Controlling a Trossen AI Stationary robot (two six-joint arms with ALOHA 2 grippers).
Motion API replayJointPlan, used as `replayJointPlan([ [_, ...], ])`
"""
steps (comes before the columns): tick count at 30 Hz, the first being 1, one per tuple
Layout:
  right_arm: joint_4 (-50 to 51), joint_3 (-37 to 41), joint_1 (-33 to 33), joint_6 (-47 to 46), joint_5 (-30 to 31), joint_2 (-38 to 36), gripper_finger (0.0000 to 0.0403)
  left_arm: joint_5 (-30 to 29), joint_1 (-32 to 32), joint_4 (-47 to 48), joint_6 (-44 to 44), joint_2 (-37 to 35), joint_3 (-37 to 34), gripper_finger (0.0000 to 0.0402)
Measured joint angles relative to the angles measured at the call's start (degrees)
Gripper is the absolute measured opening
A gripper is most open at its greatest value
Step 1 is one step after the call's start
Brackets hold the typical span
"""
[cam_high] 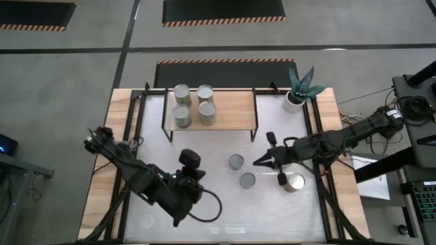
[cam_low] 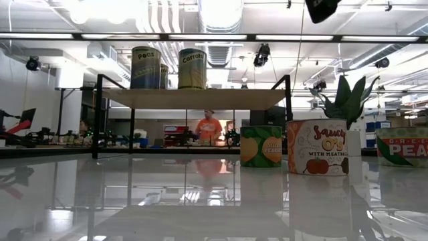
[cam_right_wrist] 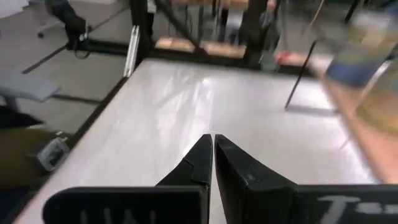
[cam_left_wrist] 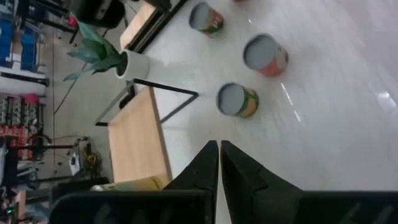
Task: Pick and place cans onto a shelf
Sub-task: Put the canned meatballs on the shelf
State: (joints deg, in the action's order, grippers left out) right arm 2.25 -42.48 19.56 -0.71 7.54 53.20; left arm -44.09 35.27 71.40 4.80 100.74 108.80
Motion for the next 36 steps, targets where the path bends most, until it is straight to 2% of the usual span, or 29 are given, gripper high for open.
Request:
replayJointPlan([
  [8,20.1,-10.4,2.9,-19.2,-0.1,9.1,0.0009,0.0,0.0,-31.0,5.6,-17.8,-29.2,0.0000],
  [12,33.1,-13.1,5.6,-28.1,-0.2,13.8,0.0009,-0.6,0.0,-43.5,7.5,-26.3,-39.4,0.0000],
  [16,38.2,-14.5,9.1,-30.9,-0.3,18.1,0.0009,-3.0,-0.1,-52.4,8.2,-33.6,-47.2,0.0000],
  [22,44.2,-18.1,11.3,-34.8,-0.4,22.1,0.0009,-4.2,-0.1,-57.9,7.2,-41.4,-53.8,0.0000],
  [25,48.9,-20.2,11.3,-36.8,-0.3,23.5,0.0009,-4.2,-0.1,-57.9,5.4,-43.6,-55.8,0.0000],
  [29,49.8,-22.5,11.1,-35.9,0.0,25.0,0.0011,-4.2,-0.1,-57.9,3.5,-44.9,-58.2,0.0000],
  [31,49.5,-23.7,11.0,-34.9,0.1,26.1,0.0018,-4.9,-0.1,-58.0,3.5,-44.9,-58.7,0.0000],
  [36,49.1,-26.5,10.8,-31.7,1.8,30.8,0.0062,-11.0,-0.1,-58.3,4.2,-45.1,-58.7,0.0000],
])
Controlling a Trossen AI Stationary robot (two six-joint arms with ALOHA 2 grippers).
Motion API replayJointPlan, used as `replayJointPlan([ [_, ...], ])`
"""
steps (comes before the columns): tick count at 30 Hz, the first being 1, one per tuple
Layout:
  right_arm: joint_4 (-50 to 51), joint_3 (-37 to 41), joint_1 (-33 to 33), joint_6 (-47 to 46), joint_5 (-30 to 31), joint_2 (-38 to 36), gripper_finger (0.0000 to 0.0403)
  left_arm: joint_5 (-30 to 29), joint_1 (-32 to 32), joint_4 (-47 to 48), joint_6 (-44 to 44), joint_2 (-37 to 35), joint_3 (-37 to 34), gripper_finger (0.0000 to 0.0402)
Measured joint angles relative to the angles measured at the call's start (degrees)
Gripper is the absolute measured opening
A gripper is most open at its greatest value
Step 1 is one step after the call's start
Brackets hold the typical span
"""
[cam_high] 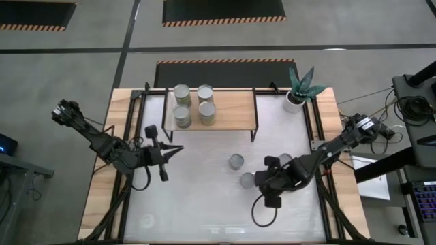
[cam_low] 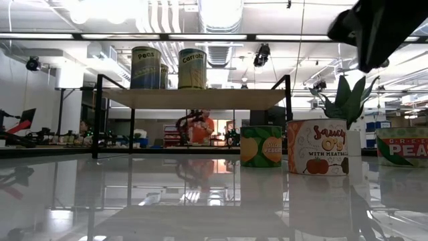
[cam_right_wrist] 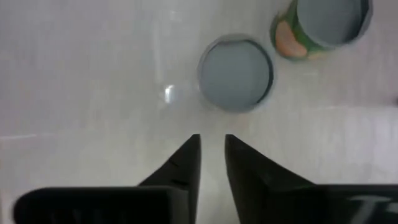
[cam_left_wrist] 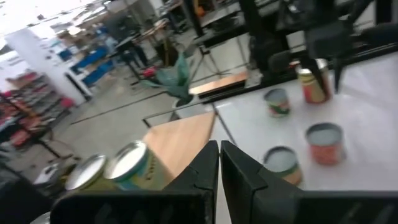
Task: Pick and place cans onto a shelf
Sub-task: Put the canned meatballs on the shelf
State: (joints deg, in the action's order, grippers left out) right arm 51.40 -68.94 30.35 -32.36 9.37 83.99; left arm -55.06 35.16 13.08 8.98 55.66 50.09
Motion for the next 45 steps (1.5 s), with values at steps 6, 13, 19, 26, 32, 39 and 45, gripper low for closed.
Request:
replayJointPlan([
  [6,-0.3,-3.3,0.0,5.8,2.1,6.1,0.0132,-1.0,0.0,0.0,1.0,0.1,0.0,0.0000],
  [13,-0.4,-6.8,-0.6,12.4,2.8,12.0,0.0181,-1.0,0.0,0.1,1.0,0.1,0.0,0.0000],
  [19,-0.4,-6.7,-2.2,14.9,2.9,15.1,0.0161,-1.0,0.0,0.5,1.0,0.1,0.0,0.0000],
  [26,-0.9,-6.7,-3.1,17.0,2.8,16.3,0.0083,-1.1,0.0,1.0,1.0,0.2,0.0,0.0000],
  [32,-1.2,-6.6,-3.3,17.3,2.4,16.6,0.0014,-1.1,0.0,1.1,1.0,0.2,-0.1,0.0000],
  [39,0.1,-7.8,-3.3,17.5,2.2,14.2,0.0009,-1.1,0.0,1.1,1.0,0.2,-0.1,0.0000],
  [45,5.1,-13.7,-3.8,19.0,2.8,10.3,0.0009,-1.1,0.0,0.9,1.1,0.2,-0.1,0.0000],
])
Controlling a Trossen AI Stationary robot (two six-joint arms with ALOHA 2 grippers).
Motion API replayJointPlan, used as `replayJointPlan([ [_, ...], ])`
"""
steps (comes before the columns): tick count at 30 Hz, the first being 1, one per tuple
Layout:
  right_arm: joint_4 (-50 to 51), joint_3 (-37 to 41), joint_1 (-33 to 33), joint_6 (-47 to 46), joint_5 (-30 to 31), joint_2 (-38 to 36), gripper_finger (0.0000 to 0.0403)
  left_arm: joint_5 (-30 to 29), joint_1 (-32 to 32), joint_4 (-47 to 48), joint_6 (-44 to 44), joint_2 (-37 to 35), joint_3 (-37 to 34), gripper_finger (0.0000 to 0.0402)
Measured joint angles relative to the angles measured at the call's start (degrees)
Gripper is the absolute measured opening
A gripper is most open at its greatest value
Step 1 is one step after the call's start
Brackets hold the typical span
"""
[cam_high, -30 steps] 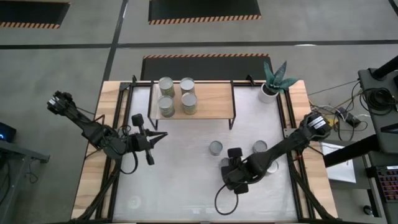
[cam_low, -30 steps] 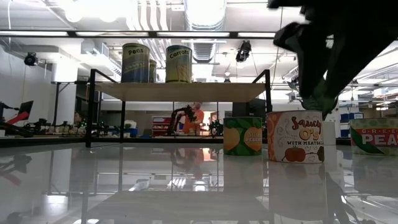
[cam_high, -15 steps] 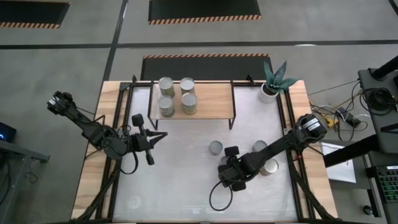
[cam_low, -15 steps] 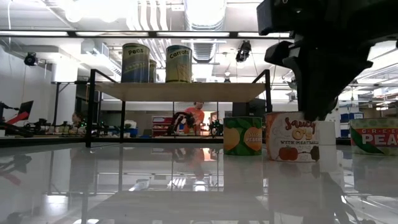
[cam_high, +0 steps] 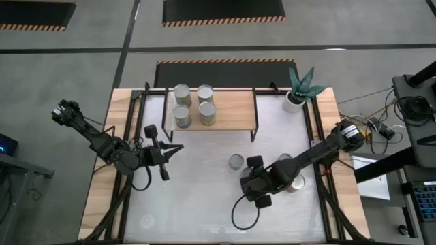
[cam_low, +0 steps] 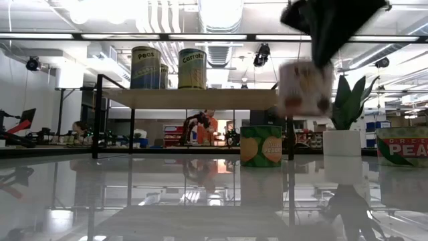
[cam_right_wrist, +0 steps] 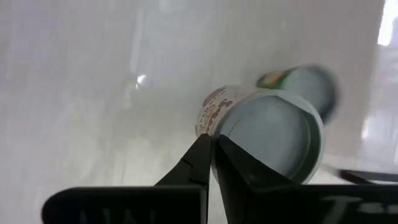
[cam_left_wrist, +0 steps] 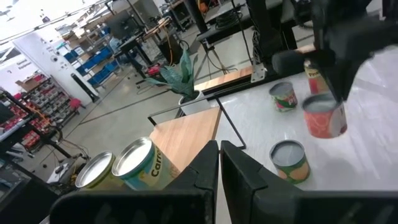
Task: Pick and place cans onto a shelf
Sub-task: Put the canned meatballs on the shelf
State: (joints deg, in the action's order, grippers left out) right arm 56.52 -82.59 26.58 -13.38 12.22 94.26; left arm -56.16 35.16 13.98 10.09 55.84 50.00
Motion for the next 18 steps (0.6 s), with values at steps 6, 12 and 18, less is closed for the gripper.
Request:
replayJointPlan([
  [6,4.4,-8.1,-4.7,6.2,2.4,-2.3,0.0009,-7.1,-0.1,-4.1,4.7,-0.1,0.0,0.0000],
  [12,4.5,-16.6,-13.5,18.0,2.5,-0.7,0.0009,-20.5,-0.2,-3.8,7.3,-0.4,-0.1,0.0000],
  [18,6.0,-23.7,-22.8,27.1,2.4,2.6,0.0008,-27.2,-0.2,-2.0,6.9,-1.4,-2.5,0.0000],
])
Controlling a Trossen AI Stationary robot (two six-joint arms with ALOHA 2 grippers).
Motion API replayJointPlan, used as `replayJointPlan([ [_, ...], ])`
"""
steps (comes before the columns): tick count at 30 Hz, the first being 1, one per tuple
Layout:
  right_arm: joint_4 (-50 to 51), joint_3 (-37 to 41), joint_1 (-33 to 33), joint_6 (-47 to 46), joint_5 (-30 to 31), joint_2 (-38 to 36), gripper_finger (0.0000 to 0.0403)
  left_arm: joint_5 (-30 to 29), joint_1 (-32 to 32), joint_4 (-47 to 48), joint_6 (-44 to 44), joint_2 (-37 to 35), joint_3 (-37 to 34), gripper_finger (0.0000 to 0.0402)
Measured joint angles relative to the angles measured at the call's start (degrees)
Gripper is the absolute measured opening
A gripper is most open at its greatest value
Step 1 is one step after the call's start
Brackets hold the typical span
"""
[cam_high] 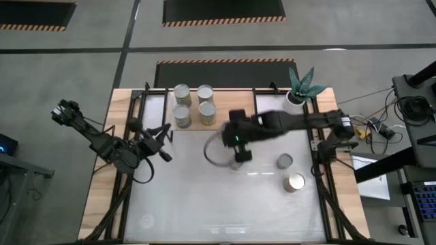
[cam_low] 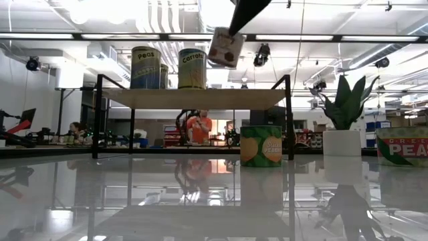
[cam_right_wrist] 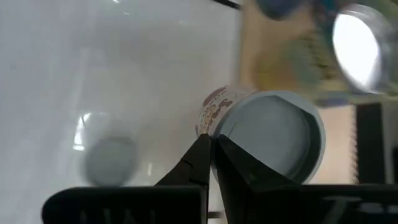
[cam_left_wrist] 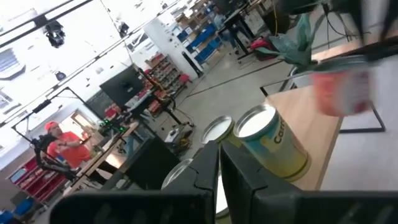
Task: Pick and place cans onto a shelf
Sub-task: Put the canned meatballs on the shelf
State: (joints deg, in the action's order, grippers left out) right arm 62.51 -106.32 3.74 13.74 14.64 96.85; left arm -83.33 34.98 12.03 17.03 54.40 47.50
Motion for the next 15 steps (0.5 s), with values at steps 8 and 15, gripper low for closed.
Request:
replayJointPlan([
  [8,6.3,-4.6,-7.6,3.9,-0.9,4.4,0.0008,-0.2,0.0,0.2,0.2,-1.4,-0.4,0.0000],
  [15,7.7,-5.0,-8.9,5.5,-1.5,7.1,0.0008,-0.1,0.0,1.0,0.3,-1.1,-0.4,0.0000],
])
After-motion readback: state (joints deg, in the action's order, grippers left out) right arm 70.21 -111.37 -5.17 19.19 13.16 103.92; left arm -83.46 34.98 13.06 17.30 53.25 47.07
